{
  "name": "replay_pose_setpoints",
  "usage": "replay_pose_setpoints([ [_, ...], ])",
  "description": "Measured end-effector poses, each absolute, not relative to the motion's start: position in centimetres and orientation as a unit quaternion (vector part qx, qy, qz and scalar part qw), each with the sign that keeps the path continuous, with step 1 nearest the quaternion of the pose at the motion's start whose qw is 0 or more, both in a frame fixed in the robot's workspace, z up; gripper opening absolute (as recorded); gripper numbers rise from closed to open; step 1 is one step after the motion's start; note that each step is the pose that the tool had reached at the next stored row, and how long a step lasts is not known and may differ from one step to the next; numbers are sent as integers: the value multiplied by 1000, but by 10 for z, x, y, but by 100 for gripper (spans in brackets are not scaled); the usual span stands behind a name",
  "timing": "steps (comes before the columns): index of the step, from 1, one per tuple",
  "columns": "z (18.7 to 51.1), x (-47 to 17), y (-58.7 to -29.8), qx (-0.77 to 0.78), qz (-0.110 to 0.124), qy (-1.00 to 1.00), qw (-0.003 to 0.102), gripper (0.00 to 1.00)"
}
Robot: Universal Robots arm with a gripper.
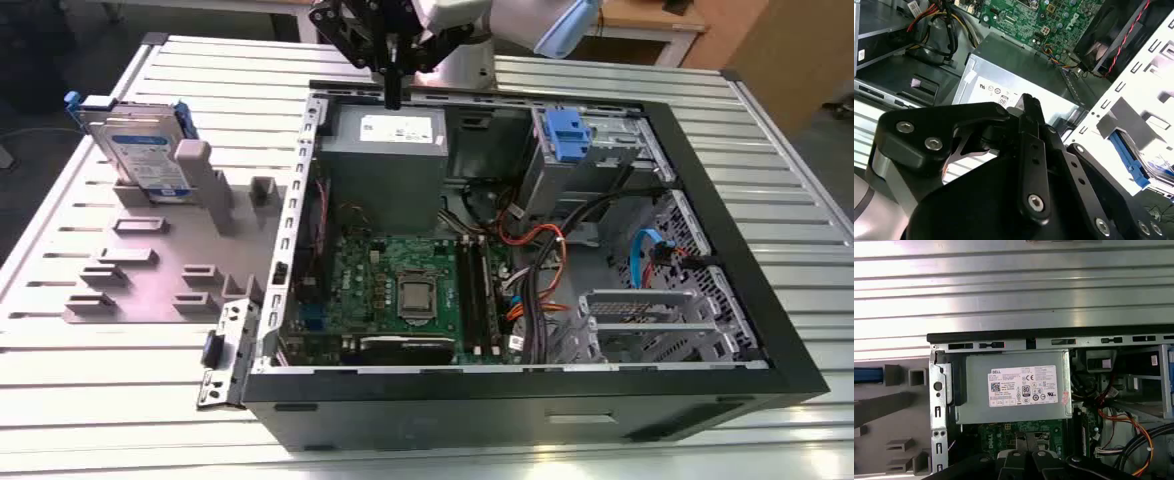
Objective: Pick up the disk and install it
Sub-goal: 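Reach for the disk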
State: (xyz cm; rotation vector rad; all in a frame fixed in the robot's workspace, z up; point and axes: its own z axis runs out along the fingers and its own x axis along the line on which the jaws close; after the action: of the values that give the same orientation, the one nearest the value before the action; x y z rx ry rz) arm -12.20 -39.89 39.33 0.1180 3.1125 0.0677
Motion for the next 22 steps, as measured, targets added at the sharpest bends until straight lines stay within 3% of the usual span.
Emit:
replay_pose_setpoints([
  [22,393,-131,-399,38,22,999,13,11],
])
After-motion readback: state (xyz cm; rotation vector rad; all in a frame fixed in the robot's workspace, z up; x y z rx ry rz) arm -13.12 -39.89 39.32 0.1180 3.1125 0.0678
